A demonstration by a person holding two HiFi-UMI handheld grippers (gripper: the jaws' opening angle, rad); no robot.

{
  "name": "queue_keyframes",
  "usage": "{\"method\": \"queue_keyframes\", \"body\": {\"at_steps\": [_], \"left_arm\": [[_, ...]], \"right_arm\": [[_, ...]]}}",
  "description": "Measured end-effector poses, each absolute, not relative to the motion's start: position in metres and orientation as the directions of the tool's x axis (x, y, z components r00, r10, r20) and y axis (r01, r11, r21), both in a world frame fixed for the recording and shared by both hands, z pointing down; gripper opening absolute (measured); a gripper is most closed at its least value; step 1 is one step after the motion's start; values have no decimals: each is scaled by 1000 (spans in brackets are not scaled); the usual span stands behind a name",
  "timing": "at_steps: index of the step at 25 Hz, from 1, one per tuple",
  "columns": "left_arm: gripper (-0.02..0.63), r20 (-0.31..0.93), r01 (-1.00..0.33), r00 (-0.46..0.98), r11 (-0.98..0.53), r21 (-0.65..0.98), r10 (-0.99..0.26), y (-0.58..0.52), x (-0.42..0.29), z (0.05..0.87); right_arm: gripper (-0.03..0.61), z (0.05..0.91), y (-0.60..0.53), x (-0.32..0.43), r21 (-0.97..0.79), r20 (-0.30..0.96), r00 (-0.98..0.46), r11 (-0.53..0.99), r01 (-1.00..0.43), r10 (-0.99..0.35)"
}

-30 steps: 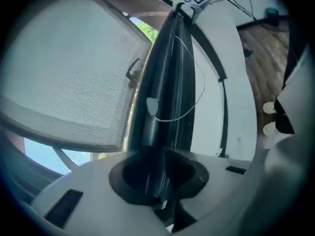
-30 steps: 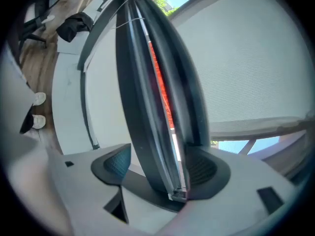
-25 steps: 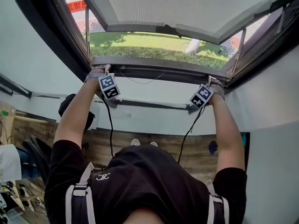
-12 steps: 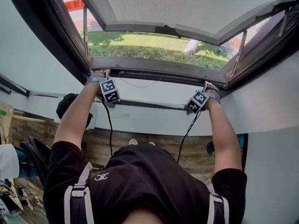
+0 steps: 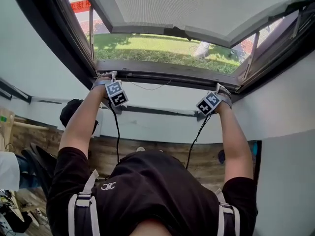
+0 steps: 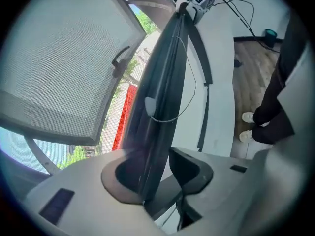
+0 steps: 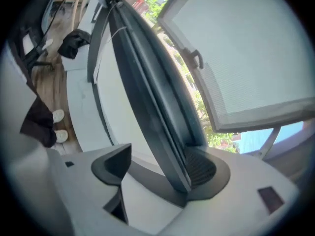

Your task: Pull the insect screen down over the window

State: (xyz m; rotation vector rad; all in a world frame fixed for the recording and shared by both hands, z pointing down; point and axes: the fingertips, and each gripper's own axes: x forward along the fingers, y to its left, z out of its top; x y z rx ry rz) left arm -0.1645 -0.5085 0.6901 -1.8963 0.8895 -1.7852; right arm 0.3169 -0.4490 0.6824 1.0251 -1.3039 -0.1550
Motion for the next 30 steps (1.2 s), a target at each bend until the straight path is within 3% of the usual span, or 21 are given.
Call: {"method": "queue_keyframes", "body": {"at_steps": [6,8,10,11,15,17,21,25,30], "left_arm": [[144,726,-389,114,-703,-596,-678,-506,-156,660],[107,682,-495,212,-679,-542,-700,-505,-149,640],[24,607,-615,291,-631,-473,-739,-506,-143,609],[15,562,-672,322,-602,-431,-762,-505,-140,591],[14,384,-844,384,-488,-223,-840,-494,-124,528],[14,340,-885,386,-448,-126,-858,-487,-117,509],[12,254,-915,385,-403,-21,-888,-473,-103,465],[12,176,-922,378,-387,-21,-909,-447,-86,429],[12,127,-920,383,-391,-39,-915,-413,-65,426]], "right_arm": [[331,664,-450,309,687,694,258,511,-516,-672],[254,646,-450,301,603,688,184,411,-683,-702],[100,618,-453,289,464,633,97,276,-842,-768],[17,604,-454,283,384,595,59,219,-897,-802],[6,545,-450,252,42,423,-90,119,-992,-902],[5,508,-445,236,-41,300,-129,122,-992,-945],[5,448,-425,209,-47,113,-147,142,-989,-983],[5,406,-401,192,-7,-12,-131,131,-991,-991],[5,407,-374,186,-28,-40,-105,107,-994,-994]]}}
